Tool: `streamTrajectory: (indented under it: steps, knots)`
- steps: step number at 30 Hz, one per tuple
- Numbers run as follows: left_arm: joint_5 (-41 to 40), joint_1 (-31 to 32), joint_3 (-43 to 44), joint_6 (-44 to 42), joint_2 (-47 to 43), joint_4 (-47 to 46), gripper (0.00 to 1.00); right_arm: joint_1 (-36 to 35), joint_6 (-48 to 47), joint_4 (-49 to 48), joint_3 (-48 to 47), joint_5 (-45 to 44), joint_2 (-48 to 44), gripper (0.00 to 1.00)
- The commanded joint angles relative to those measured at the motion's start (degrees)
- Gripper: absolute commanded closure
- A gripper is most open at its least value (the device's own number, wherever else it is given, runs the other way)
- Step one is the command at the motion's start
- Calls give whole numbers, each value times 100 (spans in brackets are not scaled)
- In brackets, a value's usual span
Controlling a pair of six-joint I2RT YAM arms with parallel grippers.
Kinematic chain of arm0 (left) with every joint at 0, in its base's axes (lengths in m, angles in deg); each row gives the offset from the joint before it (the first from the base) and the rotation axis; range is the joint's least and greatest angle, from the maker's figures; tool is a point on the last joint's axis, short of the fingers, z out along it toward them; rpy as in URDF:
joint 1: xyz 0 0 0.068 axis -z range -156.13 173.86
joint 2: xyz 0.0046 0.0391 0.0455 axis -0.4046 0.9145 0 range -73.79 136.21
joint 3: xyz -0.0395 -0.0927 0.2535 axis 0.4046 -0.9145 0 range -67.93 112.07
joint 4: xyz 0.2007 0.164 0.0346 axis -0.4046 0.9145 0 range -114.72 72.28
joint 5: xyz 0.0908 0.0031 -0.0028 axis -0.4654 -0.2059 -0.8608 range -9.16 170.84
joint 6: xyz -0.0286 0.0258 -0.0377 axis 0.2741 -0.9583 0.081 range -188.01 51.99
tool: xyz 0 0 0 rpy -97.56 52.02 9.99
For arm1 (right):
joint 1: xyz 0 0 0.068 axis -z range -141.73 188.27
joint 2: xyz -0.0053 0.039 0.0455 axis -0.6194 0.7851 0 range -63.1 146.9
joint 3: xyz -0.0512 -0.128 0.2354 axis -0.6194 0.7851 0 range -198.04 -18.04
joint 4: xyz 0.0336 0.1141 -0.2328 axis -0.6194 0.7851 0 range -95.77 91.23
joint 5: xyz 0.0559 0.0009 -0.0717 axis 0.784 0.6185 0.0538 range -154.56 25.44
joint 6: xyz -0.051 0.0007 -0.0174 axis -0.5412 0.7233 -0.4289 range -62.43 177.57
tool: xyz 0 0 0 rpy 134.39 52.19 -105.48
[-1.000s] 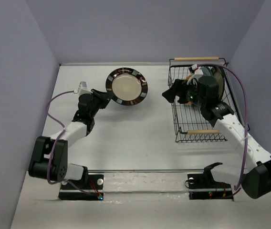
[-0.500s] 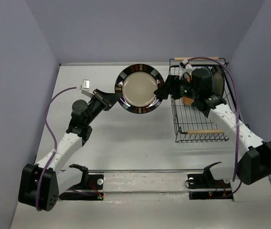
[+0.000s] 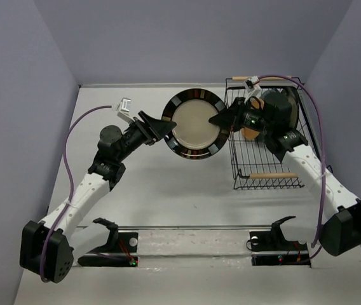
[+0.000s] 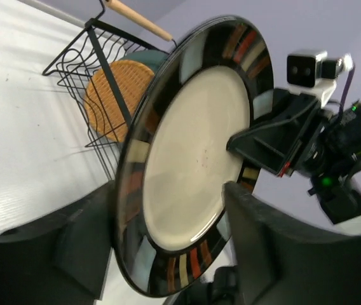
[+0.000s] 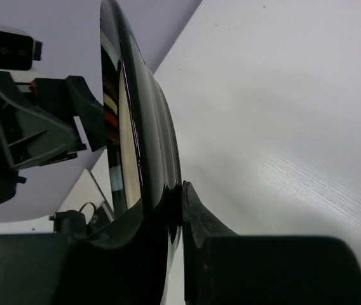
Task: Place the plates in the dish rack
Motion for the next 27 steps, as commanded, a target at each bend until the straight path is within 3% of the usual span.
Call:
streamTrajectory:
  steps: [1, 4, 6, 9, 14, 21, 27]
  knots:
    - [54, 327, 746, -544, -663, 85, 14, 47, -285, 0, -147, -856, -439, 93]
    - [-235, 362, 957, -1306, -953, 1049, 1, 415, -434, 367, -558, -1295, -641, 93]
    - [-394, 371, 1246, -1729, -1128, 1988, 1, 504, -749, 806, -832, -1961, -703, 93]
    - [-763, 362, 1405, -2459, -1357, 2695, 1, 776, -1014, 1115, -1228, -2517, -729, 93]
    - [-1570, 371, 1345, -3392, -1858, 3890, 1, 830, -1832, 1617, -1483, -4405, -694, 93]
    - [-2345, 371, 713, -3815, -2263, 4122, 1, 900, -2560, 1679, -1720, -5577, -414, 93]
    - [-2416, 371, 492, -3911, -2307, 3998, 1, 900, -3045, 1714, -1958, -5648, 219, 93]
